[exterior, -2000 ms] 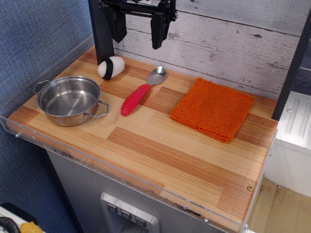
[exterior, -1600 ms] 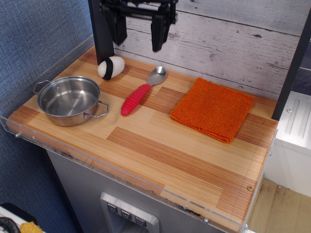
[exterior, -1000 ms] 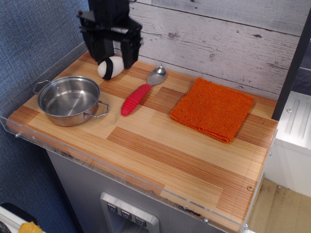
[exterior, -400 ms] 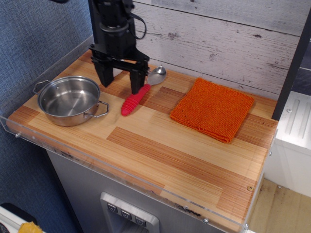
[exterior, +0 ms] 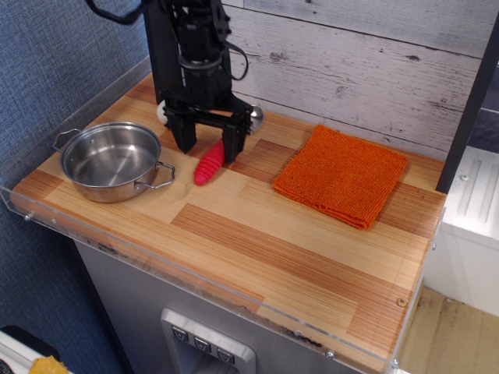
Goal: Put the red spoon on the orange rag.
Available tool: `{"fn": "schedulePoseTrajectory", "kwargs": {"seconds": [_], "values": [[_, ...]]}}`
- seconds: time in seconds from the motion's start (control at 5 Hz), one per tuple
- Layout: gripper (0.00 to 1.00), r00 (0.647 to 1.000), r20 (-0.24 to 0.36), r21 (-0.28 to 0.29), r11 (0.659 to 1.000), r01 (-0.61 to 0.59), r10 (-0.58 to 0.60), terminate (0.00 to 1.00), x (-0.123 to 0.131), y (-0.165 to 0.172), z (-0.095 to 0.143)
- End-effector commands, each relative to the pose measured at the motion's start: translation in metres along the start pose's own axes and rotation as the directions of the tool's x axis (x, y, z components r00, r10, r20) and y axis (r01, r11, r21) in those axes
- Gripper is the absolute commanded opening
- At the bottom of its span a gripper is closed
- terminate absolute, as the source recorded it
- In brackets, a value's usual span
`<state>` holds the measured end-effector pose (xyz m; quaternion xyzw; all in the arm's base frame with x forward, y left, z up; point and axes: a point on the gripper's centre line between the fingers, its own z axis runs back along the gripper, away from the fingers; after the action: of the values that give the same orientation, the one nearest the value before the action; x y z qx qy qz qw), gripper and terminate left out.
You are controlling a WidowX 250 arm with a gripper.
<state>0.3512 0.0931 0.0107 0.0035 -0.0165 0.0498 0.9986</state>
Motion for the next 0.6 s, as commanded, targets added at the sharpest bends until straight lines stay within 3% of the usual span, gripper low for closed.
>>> {"fn": "schedulePoseTrajectory", "kwargs": {"seconds": [0.0,0.4], "values": [[0.0,1.0,0.023,0.015,1.0,0.02,-0.021,0.0,0.0118,-0.0063,0.0037],[0.0,0.999,0.033,0.004,1.0,0.01,-0.01,0.0,0.0087,-0.0076,0.0095]]}}
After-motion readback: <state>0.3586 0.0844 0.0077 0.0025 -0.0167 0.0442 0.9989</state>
